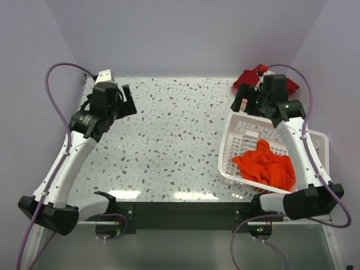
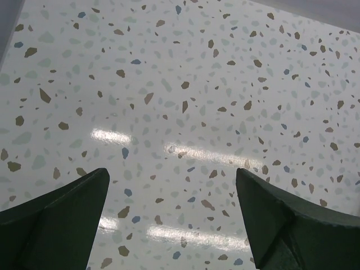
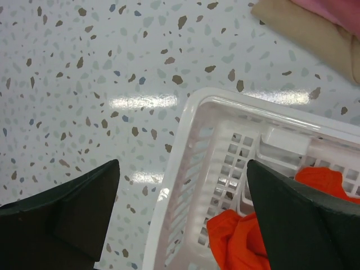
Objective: Fold and stack the t-shirts
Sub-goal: Grab the tshirt from the pile
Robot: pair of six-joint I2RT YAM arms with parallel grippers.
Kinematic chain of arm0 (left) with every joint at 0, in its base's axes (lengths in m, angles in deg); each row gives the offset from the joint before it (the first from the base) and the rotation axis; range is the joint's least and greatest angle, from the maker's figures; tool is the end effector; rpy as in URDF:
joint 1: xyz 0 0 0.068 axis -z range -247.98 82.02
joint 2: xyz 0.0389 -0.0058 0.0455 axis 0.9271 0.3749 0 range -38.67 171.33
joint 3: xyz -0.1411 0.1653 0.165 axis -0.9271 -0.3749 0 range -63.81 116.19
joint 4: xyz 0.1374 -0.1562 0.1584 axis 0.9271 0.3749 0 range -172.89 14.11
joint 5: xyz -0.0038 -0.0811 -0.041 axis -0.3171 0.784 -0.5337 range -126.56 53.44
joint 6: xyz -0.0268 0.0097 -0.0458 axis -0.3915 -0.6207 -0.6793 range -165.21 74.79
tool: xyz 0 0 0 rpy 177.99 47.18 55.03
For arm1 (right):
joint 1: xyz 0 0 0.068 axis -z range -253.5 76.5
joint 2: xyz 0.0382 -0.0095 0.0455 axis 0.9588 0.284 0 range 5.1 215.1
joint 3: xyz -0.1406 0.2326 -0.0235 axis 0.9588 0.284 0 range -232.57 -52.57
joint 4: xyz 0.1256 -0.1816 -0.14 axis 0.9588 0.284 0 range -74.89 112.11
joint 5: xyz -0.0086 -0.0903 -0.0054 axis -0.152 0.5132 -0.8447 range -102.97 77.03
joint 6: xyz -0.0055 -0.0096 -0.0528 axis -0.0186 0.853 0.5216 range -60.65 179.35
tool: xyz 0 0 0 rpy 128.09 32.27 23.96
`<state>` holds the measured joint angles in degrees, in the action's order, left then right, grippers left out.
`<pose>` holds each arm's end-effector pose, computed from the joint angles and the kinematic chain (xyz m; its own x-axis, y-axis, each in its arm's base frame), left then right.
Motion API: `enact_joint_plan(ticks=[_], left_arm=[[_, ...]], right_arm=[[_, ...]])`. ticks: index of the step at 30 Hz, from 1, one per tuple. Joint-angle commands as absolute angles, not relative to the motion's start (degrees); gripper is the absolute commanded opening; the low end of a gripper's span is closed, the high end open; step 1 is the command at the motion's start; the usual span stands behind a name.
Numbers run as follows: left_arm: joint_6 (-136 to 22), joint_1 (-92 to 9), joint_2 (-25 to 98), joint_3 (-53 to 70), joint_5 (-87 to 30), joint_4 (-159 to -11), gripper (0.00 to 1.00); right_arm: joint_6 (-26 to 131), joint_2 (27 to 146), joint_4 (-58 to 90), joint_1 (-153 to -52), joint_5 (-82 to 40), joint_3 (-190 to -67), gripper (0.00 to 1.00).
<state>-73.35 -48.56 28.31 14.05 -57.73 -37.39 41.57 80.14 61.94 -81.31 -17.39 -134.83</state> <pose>0.2251 -0.0658 0.4007 -0.4864 -0.2950 -0.8224 -0.2266 0.9517 -0.2073 0.2687 0.0398 0.3890 -0.6608 0.2167 -0.7186 0.0079 0.9594 0.2821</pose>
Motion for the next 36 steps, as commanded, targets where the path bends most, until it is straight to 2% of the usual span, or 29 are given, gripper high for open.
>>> enact_joint_plan(ticks=[1, 7, 11, 15, 23, 31, 36], left_arm=[[-70.9, -48.5, 30.4, 16.7, -59.6, -39.2, 1.00], [-65.5, -48.5, 32.9, 18.5, -58.6, -43.0, 1.00], [-63.7, -48.5, 33.8, 19.3, -55.2, -43.6, 1.00], [-65.1, -48.5, 33.7, 17.4, -51.8, -44.1, 1.00], [-69.5, -48.5, 31.4, 12.0, -46.5, -46.6, 1.00], [-71.7, -48.5, 29.9, 8.5, -46.0, -46.8, 1.00], [-72.4, -48.5, 29.6, 8.0, -46.6, -46.7, 1.00]], right_arm=[[42.6, 76.3, 62.6, -81.1, -13.1, -135.1, 0.99], [37.3, 69.7, 59.4, -81.1, -5.7, -127.3, 0.99], [34.7, 73.2, 66.5, -81.1, -6.0, -129.3, 0.99], [31.4, 77.2, 75.9, -80.2, 1.1, -130.1, 0.98], [32.3, 76.5, 81.7, -66.6, -6.5, -119.3, 0.98], [32.1, 78.0, 78.7, -64.7, -8.6, -108.3, 0.99], [32.4, 78.7, 75.9, -63.8, -7.4, -105.7, 0.97]])
